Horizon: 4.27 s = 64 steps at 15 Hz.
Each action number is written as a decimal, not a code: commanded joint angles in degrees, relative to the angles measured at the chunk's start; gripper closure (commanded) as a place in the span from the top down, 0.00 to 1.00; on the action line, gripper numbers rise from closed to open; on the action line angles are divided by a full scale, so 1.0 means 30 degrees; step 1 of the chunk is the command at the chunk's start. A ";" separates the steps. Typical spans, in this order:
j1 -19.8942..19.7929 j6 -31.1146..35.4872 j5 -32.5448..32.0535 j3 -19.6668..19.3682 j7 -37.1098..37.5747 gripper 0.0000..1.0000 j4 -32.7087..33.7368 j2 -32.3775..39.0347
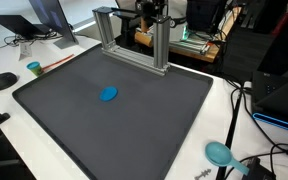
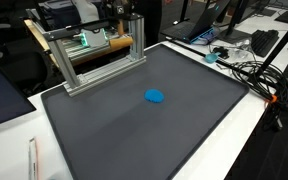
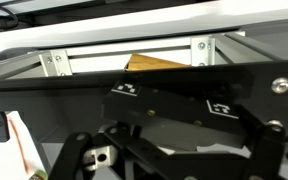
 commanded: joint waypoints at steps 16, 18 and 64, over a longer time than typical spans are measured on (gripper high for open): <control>-0.1403 -0.1838 -0.2042 0.1599 0.5135 1.00 0.0733 -0.0789; -0.1412 -0.2035 -0.2124 0.1724 0.5525 1.00 0.0857 -0.0792; 0.2006 0.0532 -0.2084 -0.2222 -0.9572 1.00 0.5187 0.1932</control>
